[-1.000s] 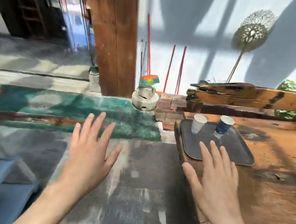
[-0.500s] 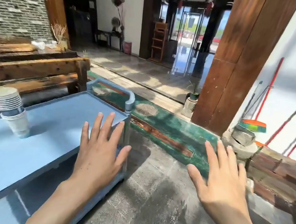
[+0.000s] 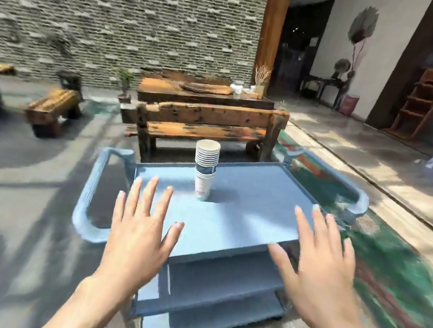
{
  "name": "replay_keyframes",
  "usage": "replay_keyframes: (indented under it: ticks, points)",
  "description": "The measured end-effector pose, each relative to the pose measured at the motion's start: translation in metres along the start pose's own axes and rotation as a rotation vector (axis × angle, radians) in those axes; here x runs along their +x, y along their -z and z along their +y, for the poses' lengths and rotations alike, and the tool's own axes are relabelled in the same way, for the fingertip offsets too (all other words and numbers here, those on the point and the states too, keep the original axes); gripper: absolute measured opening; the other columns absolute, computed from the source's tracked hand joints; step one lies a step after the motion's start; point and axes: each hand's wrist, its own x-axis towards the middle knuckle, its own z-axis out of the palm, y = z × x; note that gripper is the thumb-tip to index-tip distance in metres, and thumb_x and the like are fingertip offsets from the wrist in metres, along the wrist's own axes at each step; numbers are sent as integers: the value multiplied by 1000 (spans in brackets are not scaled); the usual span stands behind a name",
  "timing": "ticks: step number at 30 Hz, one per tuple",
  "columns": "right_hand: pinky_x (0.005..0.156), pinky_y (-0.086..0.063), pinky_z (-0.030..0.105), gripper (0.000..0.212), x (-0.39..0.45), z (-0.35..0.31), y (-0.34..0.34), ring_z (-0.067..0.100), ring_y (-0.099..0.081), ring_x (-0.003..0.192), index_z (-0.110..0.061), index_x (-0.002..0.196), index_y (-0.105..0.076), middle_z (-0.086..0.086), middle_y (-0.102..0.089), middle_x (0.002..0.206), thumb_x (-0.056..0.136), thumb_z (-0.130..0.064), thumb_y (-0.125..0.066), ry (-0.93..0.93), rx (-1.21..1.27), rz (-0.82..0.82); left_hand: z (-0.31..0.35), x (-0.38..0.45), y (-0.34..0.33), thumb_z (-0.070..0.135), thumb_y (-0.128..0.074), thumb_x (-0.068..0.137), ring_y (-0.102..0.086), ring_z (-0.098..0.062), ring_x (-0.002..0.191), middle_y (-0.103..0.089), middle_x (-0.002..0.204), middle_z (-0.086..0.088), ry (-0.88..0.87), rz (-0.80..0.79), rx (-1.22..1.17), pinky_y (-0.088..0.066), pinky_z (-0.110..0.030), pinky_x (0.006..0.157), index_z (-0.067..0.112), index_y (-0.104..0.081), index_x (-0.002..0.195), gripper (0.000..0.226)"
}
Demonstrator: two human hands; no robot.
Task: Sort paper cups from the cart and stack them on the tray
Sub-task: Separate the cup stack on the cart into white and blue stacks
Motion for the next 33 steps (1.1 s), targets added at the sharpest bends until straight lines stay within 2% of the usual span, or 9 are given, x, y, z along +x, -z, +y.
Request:
replay_keyframes:
  ticks: [4,7,9,11,16,20,26,33]
  points:
    - [117,-5,48,86,37,-11,-25,19,4,149,-30,152,-9,-3,-4,163,77,-72,-5,124,35,-27,-21,8,-6,39,-53,87,-41,-41,133,-47,143,-20,92,27,-17,-38,-51,106,7,-53,128,53]
    - [117,0,45,85,63,-3,-38,15,7,149,-32,152,-8,-8,0,162,77,-73,-6,166,114,-28,-21,18,-17,36,-57,83,-60,-37,109,-64,121,-13,150,42,1,-49,-47,88,9,-63,106,36]
    - [117,1,44,84,78,5,-42,14,6,149,-32,152,-10,-9,-3,162,77,-73,-9,189,147,-35,-15,24,-25,28,-69,80,-64,-36,97,-67,110,-8,192,70,-6,-49,-46,77,11,-64,98,25]
    - [117,1,43,84,93,17,-45,14,5,149,-31,152,-10,-9,-6,162,78,-72,-10,213,164,-47,-3,32,-35,26,-72,79,-64,-36,95,-67,107,-7,218,92,-15,-48,-46,74,13,-64,98,24]
    - [117,5,41,81,124,46,-53,11,13,147,-33,151,-1,-10,0,162,81,-73,-4,256,151,-79,18,51,-51,30,-65,83,-58,-32,110,-63,120,-6,244,88,-34,-46,-47,84,16,-61,112,32]
    - [118,6,38,84,147,57,-59,10,9,147,-31,152,-5,-10,-7,162,78,-71,-7,252,217,-94,19,66,-62,30,-64,85,-52,-30,122,-57,130,-8,285,76,-67,-43,-47,96,14,-55,124,43]
    - [119,-6,39,71,181,42,-79,16,-10,147,-24,150,-20,-3,-26,158,89,-53,-42,283,375,-116,26,90,-86,34,-61,86,-36,-22,135,-43,144,-4,346,41,-246,-32,-42,110,17,-39,138,59]
    - [115,-9,33,70,232,17,-102,13,-15,145,-27,150,-19,-4,-27,157,90,-51,-46,304,433,-124,6,120,-125,36,-58,89,-29,-17,140,-35,149,-3,346,20,-370,-24,-32,114,18,-29,144,65]
